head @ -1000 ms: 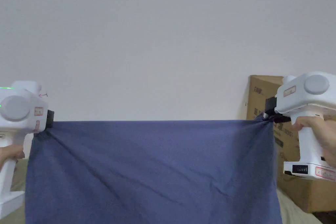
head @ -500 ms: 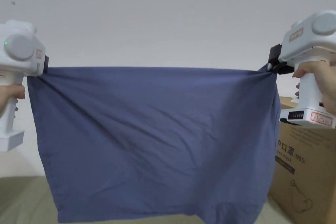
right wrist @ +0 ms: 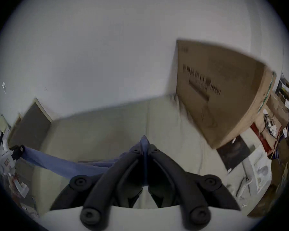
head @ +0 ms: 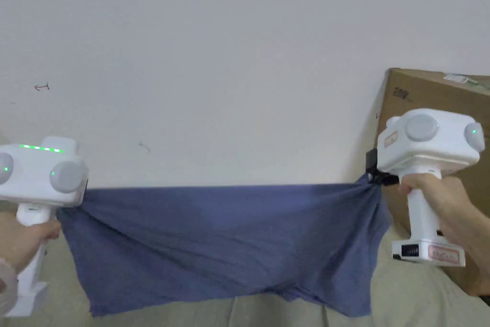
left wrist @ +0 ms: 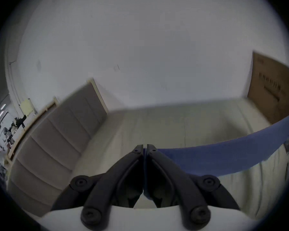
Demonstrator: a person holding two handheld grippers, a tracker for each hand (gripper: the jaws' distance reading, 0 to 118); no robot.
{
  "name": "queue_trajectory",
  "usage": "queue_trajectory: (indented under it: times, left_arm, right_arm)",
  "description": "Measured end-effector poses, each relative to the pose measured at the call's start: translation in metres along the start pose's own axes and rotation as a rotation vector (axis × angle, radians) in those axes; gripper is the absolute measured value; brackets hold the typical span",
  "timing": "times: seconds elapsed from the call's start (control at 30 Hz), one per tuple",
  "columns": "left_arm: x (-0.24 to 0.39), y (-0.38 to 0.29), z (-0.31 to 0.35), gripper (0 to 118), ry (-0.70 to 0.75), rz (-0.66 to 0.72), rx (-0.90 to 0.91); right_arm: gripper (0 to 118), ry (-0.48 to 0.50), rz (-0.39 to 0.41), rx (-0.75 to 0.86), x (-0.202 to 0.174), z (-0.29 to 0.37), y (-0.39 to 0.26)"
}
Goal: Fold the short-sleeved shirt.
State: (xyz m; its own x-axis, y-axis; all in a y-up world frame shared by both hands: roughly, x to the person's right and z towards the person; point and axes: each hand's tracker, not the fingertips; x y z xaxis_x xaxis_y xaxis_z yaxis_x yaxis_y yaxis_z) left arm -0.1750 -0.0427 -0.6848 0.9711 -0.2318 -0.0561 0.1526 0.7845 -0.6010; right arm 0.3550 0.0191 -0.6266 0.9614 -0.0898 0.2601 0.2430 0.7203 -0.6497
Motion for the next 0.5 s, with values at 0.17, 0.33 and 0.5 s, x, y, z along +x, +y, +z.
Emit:
queue_trajectory:
  times: [0.17,0.33,0.5]
  left_arm:
    - [0.039,-0.096,-0.064,1,-0.005,-0.050,-0.205]
    - [0.033,-0.154,-0.088,1,-0.036,-0.037,-0.307]
    - [0.013,-0.180,-0.052,1,-0.096,0.055,-0.272]
  right_arm:
    - [2,-0.021,-0.065,-0.224,0.021,-0.105,-0.090]
    - [2,-0.042,-0.076,-0.323,0.039,-0.129,-0.148]
    - [2,0.004,-0.096,-0.297,0.054,-0.098,-0.169]
